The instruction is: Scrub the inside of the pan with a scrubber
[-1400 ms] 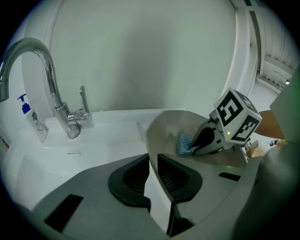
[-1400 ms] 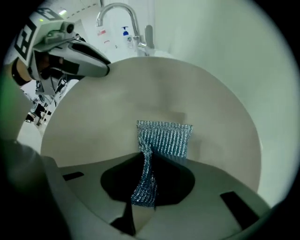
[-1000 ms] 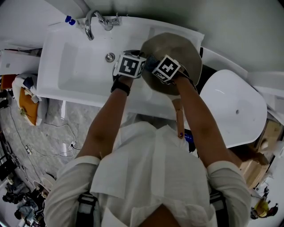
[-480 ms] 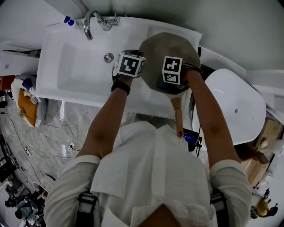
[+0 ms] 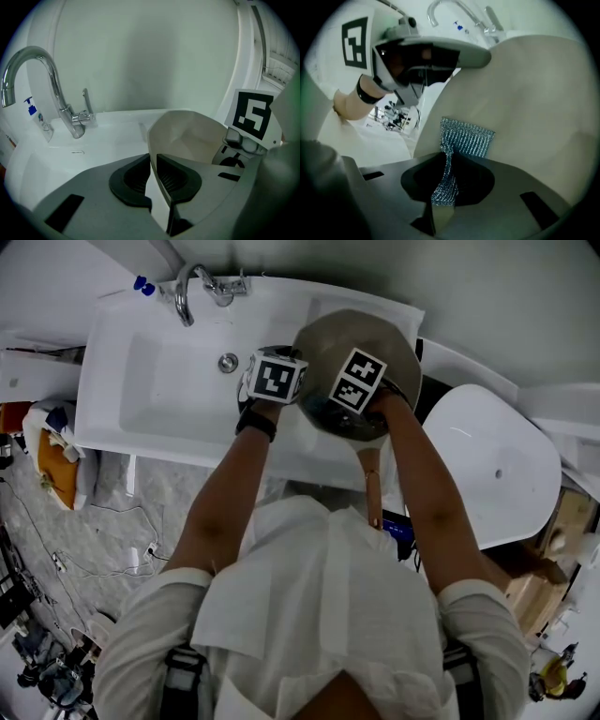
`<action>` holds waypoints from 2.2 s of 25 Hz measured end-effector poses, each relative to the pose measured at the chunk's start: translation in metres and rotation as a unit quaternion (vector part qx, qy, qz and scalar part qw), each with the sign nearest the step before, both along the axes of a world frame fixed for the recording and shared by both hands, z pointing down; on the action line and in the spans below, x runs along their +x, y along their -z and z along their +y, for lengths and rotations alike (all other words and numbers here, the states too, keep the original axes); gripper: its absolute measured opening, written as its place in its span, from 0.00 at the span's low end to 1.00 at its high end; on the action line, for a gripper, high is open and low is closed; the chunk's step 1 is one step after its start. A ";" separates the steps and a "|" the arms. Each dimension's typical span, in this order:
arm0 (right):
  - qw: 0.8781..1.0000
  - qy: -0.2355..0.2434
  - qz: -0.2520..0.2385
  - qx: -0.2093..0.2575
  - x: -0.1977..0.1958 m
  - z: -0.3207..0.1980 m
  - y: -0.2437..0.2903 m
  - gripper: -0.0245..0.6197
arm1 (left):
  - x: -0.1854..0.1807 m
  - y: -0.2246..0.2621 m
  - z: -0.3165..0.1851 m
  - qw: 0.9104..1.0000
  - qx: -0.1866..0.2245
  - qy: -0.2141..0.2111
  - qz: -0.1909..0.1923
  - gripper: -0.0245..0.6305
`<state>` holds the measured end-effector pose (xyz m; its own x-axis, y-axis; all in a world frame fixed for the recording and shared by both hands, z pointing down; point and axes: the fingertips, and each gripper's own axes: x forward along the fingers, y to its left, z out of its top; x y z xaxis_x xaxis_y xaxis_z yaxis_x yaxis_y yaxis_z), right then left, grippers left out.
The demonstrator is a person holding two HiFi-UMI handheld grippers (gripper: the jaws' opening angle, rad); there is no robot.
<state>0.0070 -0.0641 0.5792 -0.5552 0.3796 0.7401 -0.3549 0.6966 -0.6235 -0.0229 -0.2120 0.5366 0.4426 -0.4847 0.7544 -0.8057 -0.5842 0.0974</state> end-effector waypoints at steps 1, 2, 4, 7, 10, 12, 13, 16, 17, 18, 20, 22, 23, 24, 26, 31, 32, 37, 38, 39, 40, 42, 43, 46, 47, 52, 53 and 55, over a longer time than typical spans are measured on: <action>0.999 -0.032 -0.026 0.006 -0.008 -0.007 0.004 0.11 | 0.000 0.000 0.000 1.000 0.001 0.000 0.000 0.12; 0.997 -0.062 -0.049 0.004 -0.014 -0.013 0.007 0.11 | 0.000 0.000 0.000 1.000 0.001 0.000 -0.001 0.12; 0.994 -0.084 -0.064 -0.019 -0.016 -0.010 0.013 0.11 | 0.000 -0.002 0.000 1.000 -0.002 -0.001 -0.005 0.12; 0.998 -0.006 0.008 -0.063 0.007 0.018 0.011 0.11 | -0.001 -0.002 0.000 1.000 -0.002 -0.001 -0.006 0.12; 0.982 0.093 0.141 -0.089 0.056 0.043 0.004 0.11 | -0.001 -0.001 0.000 1.000 -0.006 0.000 -0.004 0.12; 0.963 0.130 0.216 -0.094 0.085 0.046 -0.001 0.11 | 0.000 0.000 -0.001 1.000 -0.006 -0.003 -0.002 0.12; 0.952 0.144 0.253 -0.092 0.099 0.045 -0.003 0.11 | 0.001 0.000 -0.001 1.000 -0.006 -0.005 -0.001 0.12; 0.908 0.184 0.371 -0.058 0.143 0.027 -0.012 0.11 | 0.001 0.002 0.001 1.000 -0.011 -0.005 -0.002 0.12; 0.897 0.189 0.398 -0.044 0.153 0.020 -0.014 0.11 | 0.001 0.002 0.002 1.000 -0.012 -0.004 0.000 0.12; 0.890 0.193 0.412 -0.035 0.158 0.016 -0.016 0.11 | 0.002 0.002 0.002 1.000 -0.014 -0.004 0.004 0.12; 0.890 0.200 0.408 -0.038 0.157 0.017 -0.017 0.11 | 0.002 0.002 0.002 1.000 -0.018 -0.001 0.012 0.12; 0.910 0.194 0.360 -0.066 0.139 0.028 -0.016 0.11 | 0.002 0.003 0.002 1.000 -0.021 0.005 0.017 0.11; 0.926 0.182 0.319 -0.083 0.123 0.033 -0.016 0.11 | 0.002 0.003 0.002 1.000 -0.022 0.007 0.019 0.11; 0.944 0.164 0.271 -0.095 0.105 0.037 -0.015 0.11 | 0.001 0.003 0.002 1.000 -0.022 0.009 0.019 0.11; 0.974 0.113 0.168 -0.101 0.065 0.035 -0.014 0.11 | 0.000 0.002 0.002 1.000 -0.023 0.012 0.018 0.11; 0.997 -0.051 -0.014 -0.053 -0.005 -0.008 -0.008 0.11 | -0.001 0.000 0.002 1.000 -0.022 0.014 0.015 0.11; 0.996 -0.076 -0.033 -0.038 -0.012 -0.018 -0.006 0.11 | -0.001 0.000 0.002 1.000 -0.023 0.015 0.015 0.11; 0.968 -0.233 -0.083 0.036 -0.029 -0.083 -0.001 0.11 | 0.000 -0.001 0.002 1.000 -0.020 0.010 0.011 0.11; 0.962 -0.255 -0.082 0.049 -0.029 -0.093 -0.001 0.11 | 0.000 -0.001 0.002 1.000 -0.021 0.009 0.010 0.11; 0.958 -0.268 -0.079 0.061 -0.029 -0.101 -0.002 0.11 | 0.000 -0.002 0.003 1.000 -0.022 0.007 0.011 0.11; 0.956 -0.275 -0.074 0.071 -0.027 -0.107 -0.003 0.11 | 0.000 -0.003 0.003 1.000 -0.023 0.005 0.012 0.11; 0.942 -0.315 -0.071 0.090 -0.019 -0.125 -0.003 0.11 | -0.001 -0.004 0.003 1.000 -0.025 0.000 0.013 0.11; 0.927 -0.355 -0.073 0.096 -0.011 -0.139 -0.002 0.11 | -0.001 -0.004 0.003 1.000 -0.025 -0.003 0.013 0.11; 0.884 -0.449 -0.077 0.104 0.010 -0.170 0.001 0.11 | 0.000 -0.004 0.003 1.000 -0.021 -0.017 0.003 0.11; 0.874 -0.467 -0.076 0.110 0.015 -0.176 0.001 0.11 | -0.001 -0.005 0.004 1.000 -0.021 -0.020 -0.001 0.11; 0.784 -0.600 -0.049 0.148 0.081 -0.200 0.003 0.11 | -0.001 -0.004 0.005 0.999 -0.020 -0.025 -0.003 0.11; 0.767 -0.620 -0.038 0.159 0.096 -0.202 0.003 0.11 | -0.001 -0.005 0.005 0.999 -0.020 -0.026 -0.005 0.11; 0.741 -0.646 -0.014 0.184 0.122 -0.201 0.005 0.11 | -0.002 -0.005 0.005 0.999 -0.022 -0.026 -0.009 0.12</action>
